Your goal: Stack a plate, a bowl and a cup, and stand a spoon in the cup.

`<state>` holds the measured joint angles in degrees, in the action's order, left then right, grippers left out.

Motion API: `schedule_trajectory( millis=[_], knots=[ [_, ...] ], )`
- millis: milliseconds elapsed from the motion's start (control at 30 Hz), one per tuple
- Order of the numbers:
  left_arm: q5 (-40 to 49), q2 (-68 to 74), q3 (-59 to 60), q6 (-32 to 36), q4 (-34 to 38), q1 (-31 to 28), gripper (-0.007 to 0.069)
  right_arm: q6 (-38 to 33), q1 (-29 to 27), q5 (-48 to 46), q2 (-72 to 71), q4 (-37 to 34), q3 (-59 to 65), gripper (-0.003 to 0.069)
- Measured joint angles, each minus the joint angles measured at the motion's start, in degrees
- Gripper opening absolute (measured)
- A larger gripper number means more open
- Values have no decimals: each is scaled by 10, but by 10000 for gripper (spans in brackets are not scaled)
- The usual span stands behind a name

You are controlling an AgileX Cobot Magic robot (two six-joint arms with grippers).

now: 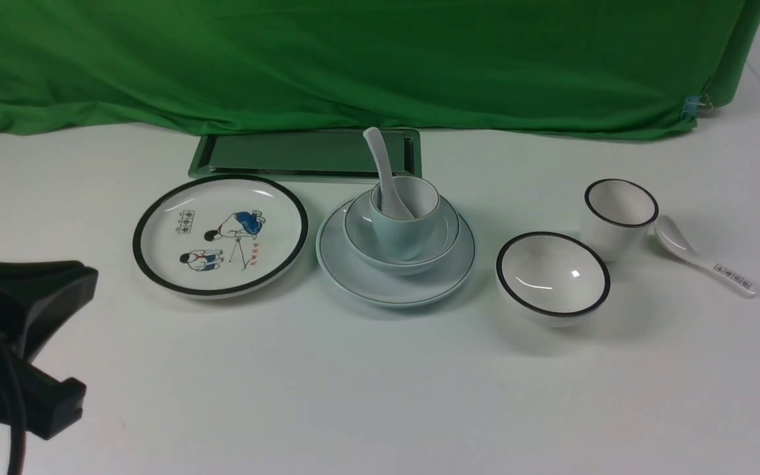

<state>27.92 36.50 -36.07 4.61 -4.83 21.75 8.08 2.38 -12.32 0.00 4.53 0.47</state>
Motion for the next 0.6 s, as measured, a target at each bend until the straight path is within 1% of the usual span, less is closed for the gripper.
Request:
schedule_trajectory(
  millis=[467,567,600],
  knots=[
    [-3,0,2,1,0,0,-30,0,0,0,0,0,0,58],
    [-27,-5,14,1,-18,0,-30,0,0,0,0,0,0,65],
    [-52,-15,29,1,-30,0,-30,0,0,0,0,0,0,70]
  ],
)
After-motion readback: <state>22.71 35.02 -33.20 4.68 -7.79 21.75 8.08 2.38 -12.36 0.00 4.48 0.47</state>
